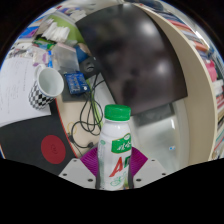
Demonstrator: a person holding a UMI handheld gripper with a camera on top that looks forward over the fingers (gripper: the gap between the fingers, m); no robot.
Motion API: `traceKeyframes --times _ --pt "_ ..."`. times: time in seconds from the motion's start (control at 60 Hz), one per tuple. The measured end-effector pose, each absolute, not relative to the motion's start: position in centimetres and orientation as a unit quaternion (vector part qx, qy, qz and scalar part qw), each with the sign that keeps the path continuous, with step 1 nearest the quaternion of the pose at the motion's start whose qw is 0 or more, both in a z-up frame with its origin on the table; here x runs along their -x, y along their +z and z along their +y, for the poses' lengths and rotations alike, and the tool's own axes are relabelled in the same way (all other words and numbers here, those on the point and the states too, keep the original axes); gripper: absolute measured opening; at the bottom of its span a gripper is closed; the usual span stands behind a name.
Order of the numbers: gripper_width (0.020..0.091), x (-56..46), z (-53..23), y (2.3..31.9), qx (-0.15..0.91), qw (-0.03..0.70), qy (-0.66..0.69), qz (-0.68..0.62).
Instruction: Pour water
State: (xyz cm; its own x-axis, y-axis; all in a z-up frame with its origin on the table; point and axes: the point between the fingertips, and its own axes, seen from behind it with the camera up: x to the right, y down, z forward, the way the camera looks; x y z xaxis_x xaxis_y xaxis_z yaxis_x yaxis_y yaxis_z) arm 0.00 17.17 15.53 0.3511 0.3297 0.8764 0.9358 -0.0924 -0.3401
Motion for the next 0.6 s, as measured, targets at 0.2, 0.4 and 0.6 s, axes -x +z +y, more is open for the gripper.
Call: traceKeyframes --times 0.2,0.4,0.6 --pt "0.0375 5.5 18.1 16.2 0.553 0.438 -0.39 -0.592" --pt "0.0375 9.9 17.8 15.0 0.438 0.394 -0.451 -0.671" --pt "0.0376 11.1 17.9 13.9 0.378 0.352 -0.498 -0.696"
